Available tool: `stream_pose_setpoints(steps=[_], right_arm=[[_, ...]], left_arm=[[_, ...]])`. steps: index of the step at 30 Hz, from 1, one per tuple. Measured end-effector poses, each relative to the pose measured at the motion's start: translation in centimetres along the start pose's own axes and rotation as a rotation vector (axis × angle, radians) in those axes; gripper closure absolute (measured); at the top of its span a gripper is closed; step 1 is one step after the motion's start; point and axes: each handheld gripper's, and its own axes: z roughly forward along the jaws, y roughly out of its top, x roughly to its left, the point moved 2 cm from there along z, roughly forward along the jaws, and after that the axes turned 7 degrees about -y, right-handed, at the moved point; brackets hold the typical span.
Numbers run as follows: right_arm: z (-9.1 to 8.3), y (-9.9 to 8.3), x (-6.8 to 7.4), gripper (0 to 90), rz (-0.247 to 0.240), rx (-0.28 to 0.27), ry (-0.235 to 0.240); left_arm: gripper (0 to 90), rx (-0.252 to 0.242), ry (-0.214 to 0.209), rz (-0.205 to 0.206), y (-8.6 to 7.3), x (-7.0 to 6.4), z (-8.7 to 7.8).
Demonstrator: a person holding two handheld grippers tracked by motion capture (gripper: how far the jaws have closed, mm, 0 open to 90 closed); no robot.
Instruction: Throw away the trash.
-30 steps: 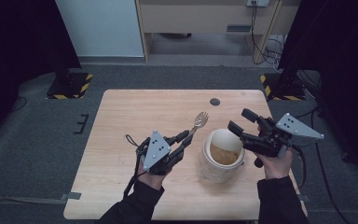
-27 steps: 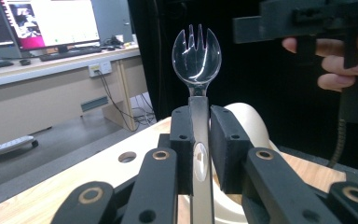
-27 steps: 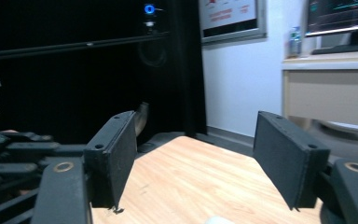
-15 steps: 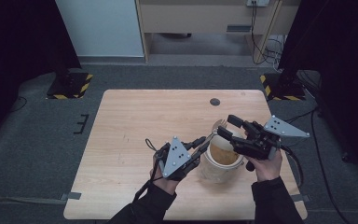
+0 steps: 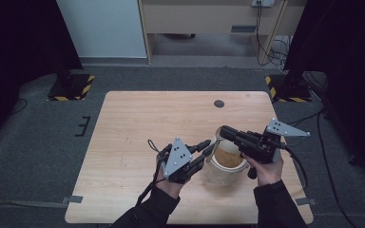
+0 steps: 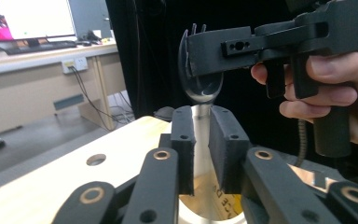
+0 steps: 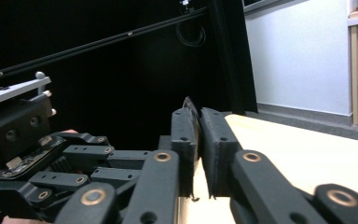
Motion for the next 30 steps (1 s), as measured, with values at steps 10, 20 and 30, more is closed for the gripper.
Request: stream_pose_setpoints(steps=[10,20,30], right_arm=[[-0.9,0.8,0.4,86.2,-0.054,-0.030,-0.020],[-3.3,1.8,-0.2,86.2,-0.144,-0.071,-0.132],[-3.8,0.3,-1.1,86.2,-0.230,-0.040,-0.221]], left_arm=[[69.0,0.091,0.074,-0.051,-1.9,3.4,-5.0],[60.7,0.256,0.241,-0.232,-8.3,9.5,-11.3],[49.4,0.369,0.307,-0.336,-13.1,11.8,-12.4]])
